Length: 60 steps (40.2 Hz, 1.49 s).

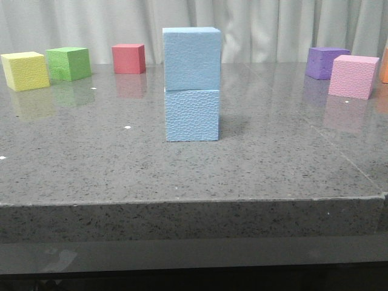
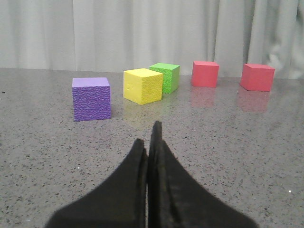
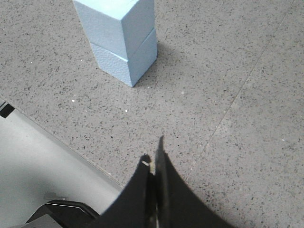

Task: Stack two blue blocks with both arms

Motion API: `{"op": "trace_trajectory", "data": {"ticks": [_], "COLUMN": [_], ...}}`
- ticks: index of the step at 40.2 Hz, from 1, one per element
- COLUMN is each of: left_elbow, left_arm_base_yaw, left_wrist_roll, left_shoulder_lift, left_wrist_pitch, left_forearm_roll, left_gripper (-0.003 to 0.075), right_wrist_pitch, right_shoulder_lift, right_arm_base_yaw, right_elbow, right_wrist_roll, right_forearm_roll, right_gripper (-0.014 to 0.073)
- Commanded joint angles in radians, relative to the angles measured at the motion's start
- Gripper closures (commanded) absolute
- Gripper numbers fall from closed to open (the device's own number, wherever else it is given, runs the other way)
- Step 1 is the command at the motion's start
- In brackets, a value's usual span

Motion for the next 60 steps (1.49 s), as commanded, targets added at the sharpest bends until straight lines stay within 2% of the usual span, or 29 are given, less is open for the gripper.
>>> {"op": "trace_trajectory", "data": {"ticks": [1,8,13,17,23,27,32,44,60], "left_elbow": [0.000,0.000,0.000,0.000,0.000,0.000,0.000,0.000,0.000], "left_arm_base_yaw": [0.002,0.002,0.002,0.002,0.002,0.002,0.002,0.002,0.002], "left_wrist_roll": [-0.009,-0.009,-0.009,-0.009,-0.009,-0.009,-0.009,-0.009,-0.009], "left_shoulder_lift": [-0.016,-0.016,-0.016,-0.016,-0.016,-0.016,-0.016,-0.016,-0.016], "left_wrist_pitch": [-0.082,-0.082,-0.080,-0.080,-0.080,-0.080,-0.080,-0.080,-0.080], "left_forearm_roll": [-0.001,-0.001,-0.001,-0.001,-0.001,-0.001,-0.001,-0.001,-0.001], "left_gripper": [0.0739,0.0739,0.0739,0.0739,0.0739,0.0739,0.0739,0.0739,0.0739], "right_wrist_pitch": [-0.054,-0.065,-0.168,-0.325,-0.549,-0.662,-0.765,-0.794,-0.809], "right_shoulder_lift": [-0.005,-0.005,-0.091,-0.228,-0.534,-0.686,-0.777,-0.892,-0.889], "right_arm_base_yaw": [-0.003,-0.003,-0.034,-0.127,-0.276,-0.314,-0.317,-0.393,-0.394], "right_elbow": [-0.027,-0.027,0.047,0.194,0.460,0.624,0.764,0.890,0.906], "right_wrist_roll": [-0.003,-0.003,-0.033,-0.039,-0.039,-0.039,-0.039,-0.038,-0.038], "right_forearm_roll": [0.012,0.008,-0.072,-0.072,-0.057,-0.024,-0.009,0.043,0.040], "right_gripper": [0.0715,0.0715,0.0715,0.0715,0.0715,0.0715,0.0715,0.0715,0.0715]}}
